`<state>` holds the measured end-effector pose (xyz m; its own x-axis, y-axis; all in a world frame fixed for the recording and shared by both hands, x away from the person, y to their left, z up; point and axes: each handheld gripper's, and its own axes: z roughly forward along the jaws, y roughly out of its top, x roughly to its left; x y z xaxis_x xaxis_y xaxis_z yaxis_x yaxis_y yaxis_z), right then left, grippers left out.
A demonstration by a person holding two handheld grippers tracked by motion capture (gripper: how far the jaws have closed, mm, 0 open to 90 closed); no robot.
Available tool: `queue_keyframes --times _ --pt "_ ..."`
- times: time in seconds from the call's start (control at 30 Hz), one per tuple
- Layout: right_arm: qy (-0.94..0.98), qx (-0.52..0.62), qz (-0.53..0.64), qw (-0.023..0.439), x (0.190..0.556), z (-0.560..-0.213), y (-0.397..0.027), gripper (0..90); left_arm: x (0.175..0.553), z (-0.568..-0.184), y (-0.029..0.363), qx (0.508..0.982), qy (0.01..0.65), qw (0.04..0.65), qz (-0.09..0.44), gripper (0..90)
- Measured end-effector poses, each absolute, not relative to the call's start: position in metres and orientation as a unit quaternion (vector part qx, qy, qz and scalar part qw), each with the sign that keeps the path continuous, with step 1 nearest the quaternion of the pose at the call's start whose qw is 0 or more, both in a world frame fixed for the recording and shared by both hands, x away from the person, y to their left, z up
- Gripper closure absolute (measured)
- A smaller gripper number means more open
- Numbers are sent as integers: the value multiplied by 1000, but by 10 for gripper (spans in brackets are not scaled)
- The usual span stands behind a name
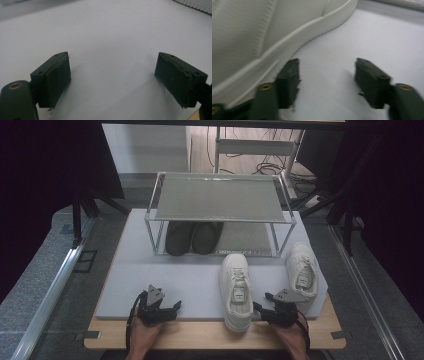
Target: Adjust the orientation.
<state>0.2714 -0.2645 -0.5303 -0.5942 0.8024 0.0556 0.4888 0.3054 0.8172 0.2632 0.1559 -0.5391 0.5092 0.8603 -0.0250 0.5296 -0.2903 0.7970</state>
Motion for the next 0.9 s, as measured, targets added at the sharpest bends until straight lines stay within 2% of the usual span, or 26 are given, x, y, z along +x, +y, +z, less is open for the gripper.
queue_keyframes --times 0.13,0.2,0.53,0.7,0.9 --pt "788 415 424 164 270 -525 -264 518 263 -539 156 775 448 392 211 130" --pt "790 417 424 152 269 -519 -264 602 263 -539 156 775 448 392 211 130" --pt "806 370 447 118 261 -470 -266 886 263 -539 155 775 450 391 212 130" --pt "812 339 462 112 257 -446 -254 900 263 -539 155 774 450 391 212 130" --pt "829 309 456 98 261 -441 -229 900 264 -539 155 773 451 392 213 130"
